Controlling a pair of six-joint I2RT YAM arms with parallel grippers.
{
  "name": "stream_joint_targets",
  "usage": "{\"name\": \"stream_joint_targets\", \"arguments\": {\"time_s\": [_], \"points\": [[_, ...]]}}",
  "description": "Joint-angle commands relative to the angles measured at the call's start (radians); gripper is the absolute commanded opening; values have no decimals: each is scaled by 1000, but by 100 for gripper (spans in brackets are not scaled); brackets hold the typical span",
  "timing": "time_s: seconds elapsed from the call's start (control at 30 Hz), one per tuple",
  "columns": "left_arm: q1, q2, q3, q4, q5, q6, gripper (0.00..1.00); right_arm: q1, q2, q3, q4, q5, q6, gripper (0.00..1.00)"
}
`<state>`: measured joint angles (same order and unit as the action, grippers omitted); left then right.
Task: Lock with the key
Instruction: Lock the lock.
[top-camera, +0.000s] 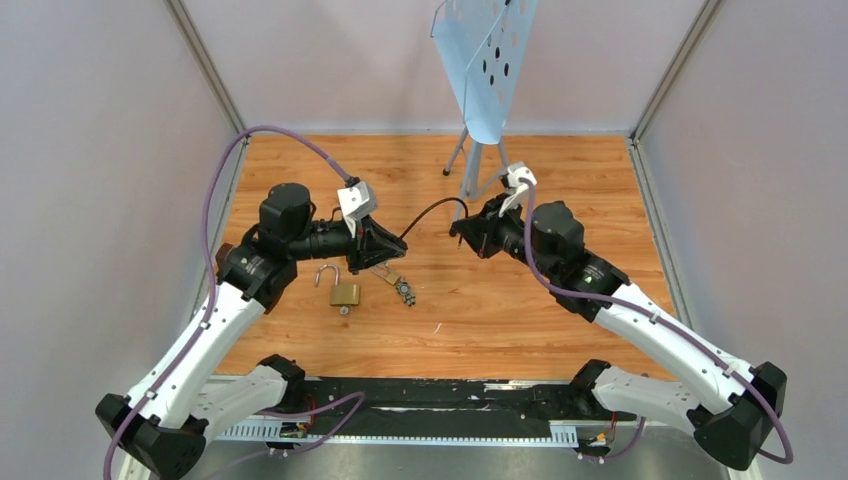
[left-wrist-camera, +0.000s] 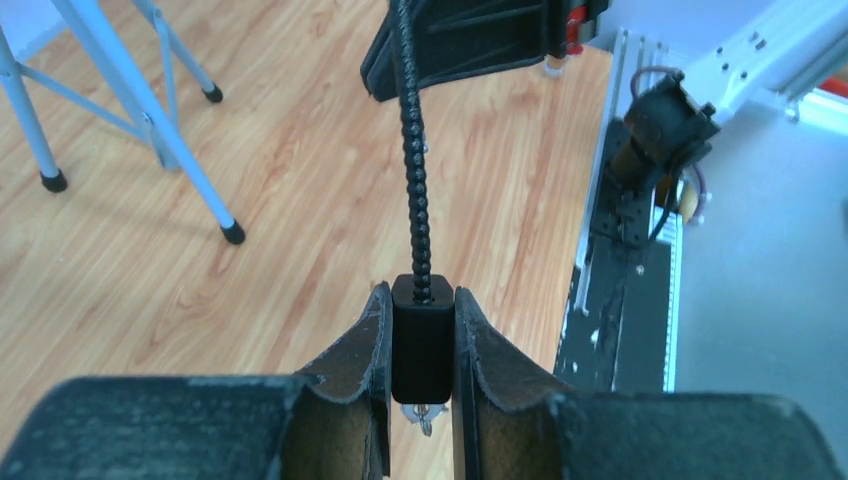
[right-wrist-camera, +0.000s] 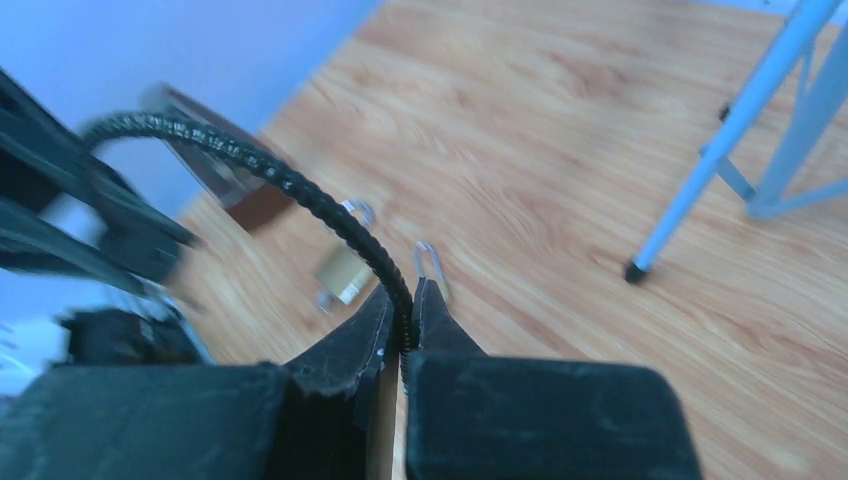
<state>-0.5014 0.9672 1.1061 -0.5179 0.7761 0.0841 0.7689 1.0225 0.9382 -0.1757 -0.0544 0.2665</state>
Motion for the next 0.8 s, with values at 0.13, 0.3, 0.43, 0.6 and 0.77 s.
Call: {"name": "stream_joint_targets", "arguments": {"time_s": [0.13, 0.3, 0.43, 0.6, 0.77], "points": [[-2, -25, -217, 751, 27, -338, 0, 19, -20, 8, 413, -47, 354, 0], [-2, 0, -249, 861, 73, -346, 0, 56, 9, 4, 522, -61, 350, 0], [-2, 5, -255, 878, 101, -328, 0, 88, 39, 2, 593, -21, 324, 0], [-2, 4, -242, 794, 175, -229, 0, 104, 57, 6, 644, -9, 312, 0], [-2, 6, -233, 768, 179, -209, 0, 113, 36, -4, 657, -6, 292, 0]]}}
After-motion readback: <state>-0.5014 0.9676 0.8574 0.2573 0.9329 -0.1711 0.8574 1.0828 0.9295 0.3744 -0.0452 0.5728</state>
